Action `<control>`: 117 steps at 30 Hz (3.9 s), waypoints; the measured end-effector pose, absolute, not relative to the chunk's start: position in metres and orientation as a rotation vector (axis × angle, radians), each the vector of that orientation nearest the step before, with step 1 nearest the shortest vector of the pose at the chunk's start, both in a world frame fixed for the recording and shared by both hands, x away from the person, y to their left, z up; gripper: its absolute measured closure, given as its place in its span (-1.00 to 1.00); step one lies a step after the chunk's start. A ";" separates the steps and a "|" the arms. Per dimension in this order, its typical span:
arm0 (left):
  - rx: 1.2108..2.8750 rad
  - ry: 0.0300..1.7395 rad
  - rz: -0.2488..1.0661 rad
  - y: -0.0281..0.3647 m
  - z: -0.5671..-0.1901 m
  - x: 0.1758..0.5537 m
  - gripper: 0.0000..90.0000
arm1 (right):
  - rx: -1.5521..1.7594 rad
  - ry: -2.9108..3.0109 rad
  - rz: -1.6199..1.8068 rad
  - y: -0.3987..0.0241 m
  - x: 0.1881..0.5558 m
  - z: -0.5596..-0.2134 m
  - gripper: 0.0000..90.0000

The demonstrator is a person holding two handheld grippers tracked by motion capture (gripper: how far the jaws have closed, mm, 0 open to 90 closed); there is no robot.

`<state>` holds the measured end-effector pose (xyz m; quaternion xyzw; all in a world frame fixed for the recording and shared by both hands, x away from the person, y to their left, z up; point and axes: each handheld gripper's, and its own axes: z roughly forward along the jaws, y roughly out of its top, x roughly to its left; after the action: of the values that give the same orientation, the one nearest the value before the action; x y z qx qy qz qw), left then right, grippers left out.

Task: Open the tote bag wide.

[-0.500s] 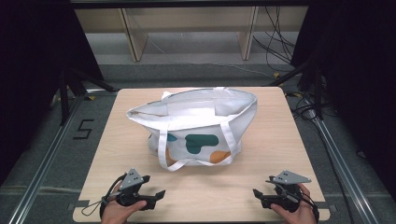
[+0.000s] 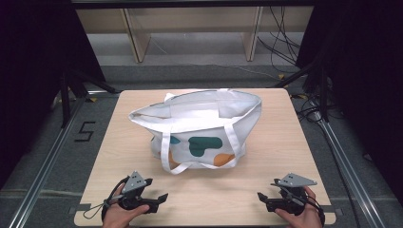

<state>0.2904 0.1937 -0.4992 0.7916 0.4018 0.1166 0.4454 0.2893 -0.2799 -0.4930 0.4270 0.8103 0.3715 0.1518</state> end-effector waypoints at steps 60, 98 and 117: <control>1.980 1.018 0.319 0.193 -0.381 0.474 0.98 | 0.953 2.338 0.998 -0.201 0.463 -0.332 1.00; 2.044 1.071 0.126 0.137 -0.424 0.519 0.98 | 1.043 2.631 0.995 -0.152 0.495 -0.406 1.00; 2.086 0.989 0.143 0.129 -0.425 0.500 0.97 | 0.836 2.743 1.034 -0.159 0.421 -0.427 1.00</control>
<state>0.4996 0.1286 -0.4252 0.8257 0.3913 0.0568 0.4024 0.4209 -0.1592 -0.4274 0.2738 0.8989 0.3388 0.0467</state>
